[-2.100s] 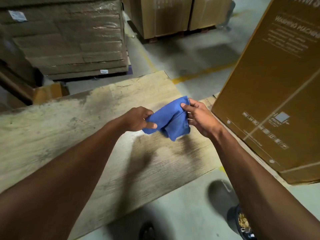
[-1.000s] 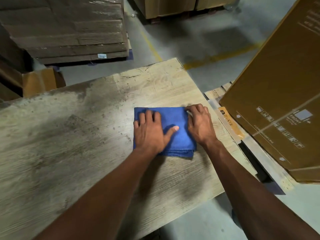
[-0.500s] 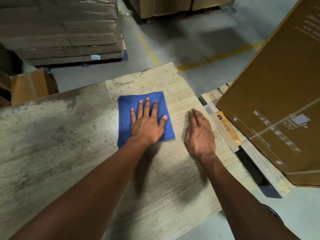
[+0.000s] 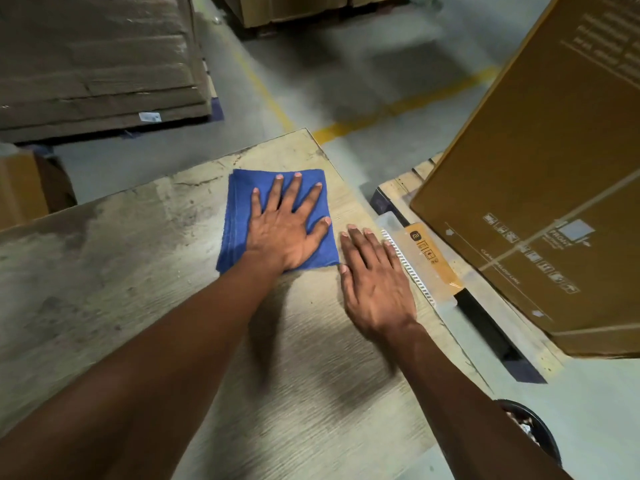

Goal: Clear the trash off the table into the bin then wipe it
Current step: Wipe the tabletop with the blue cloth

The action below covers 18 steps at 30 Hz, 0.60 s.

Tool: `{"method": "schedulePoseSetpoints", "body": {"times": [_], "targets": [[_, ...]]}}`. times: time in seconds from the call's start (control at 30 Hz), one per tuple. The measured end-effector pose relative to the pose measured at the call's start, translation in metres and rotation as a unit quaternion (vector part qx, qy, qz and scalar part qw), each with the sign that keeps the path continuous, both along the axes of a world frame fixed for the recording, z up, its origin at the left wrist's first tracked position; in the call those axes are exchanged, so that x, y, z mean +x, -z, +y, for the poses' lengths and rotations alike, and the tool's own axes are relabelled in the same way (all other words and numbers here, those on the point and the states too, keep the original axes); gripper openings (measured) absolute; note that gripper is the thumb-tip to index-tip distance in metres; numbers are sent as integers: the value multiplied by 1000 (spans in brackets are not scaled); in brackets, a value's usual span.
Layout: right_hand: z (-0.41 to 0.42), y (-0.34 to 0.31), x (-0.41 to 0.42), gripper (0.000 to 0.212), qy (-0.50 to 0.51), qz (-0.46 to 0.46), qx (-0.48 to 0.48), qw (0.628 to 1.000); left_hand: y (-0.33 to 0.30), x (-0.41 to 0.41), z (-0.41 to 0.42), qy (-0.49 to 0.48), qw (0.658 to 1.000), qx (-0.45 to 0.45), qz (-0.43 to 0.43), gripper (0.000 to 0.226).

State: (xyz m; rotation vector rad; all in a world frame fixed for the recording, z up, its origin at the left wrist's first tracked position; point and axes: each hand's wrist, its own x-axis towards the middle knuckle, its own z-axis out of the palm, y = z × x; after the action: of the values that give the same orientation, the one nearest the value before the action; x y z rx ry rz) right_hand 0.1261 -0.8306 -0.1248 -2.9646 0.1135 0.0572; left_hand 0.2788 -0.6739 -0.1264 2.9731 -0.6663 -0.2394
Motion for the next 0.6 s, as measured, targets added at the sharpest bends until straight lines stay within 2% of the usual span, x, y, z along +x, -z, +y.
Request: {"method": "schedulePoseSetpoints", "body": {"times": [0.2, 0.3, 0.43, 0.53, 0.6], "targets": [[-3, 3, 2, 66, -6, 24, 4, 1000, -1, 87, -37, -32, 999, -2, 20, 80], [-3, 5, 3, 67, -2, 20, 6, 1000, -2, 105, -50, -47, 998, -6, 33, 73], [-4, 6, 3, 69, 12, 25, 1, 1000, 1, 58, -44, -4, 999, -19, 27, 63], [-2, 3, 2, 72, 17, 42, 0, 999, 4, 6, -29, 49, 998, -36, 6, 63], [0, 1, 2, 73, 18, 49, 1, 999, 4, -1, -23, 54, 998, -37, 2, 65]]}}
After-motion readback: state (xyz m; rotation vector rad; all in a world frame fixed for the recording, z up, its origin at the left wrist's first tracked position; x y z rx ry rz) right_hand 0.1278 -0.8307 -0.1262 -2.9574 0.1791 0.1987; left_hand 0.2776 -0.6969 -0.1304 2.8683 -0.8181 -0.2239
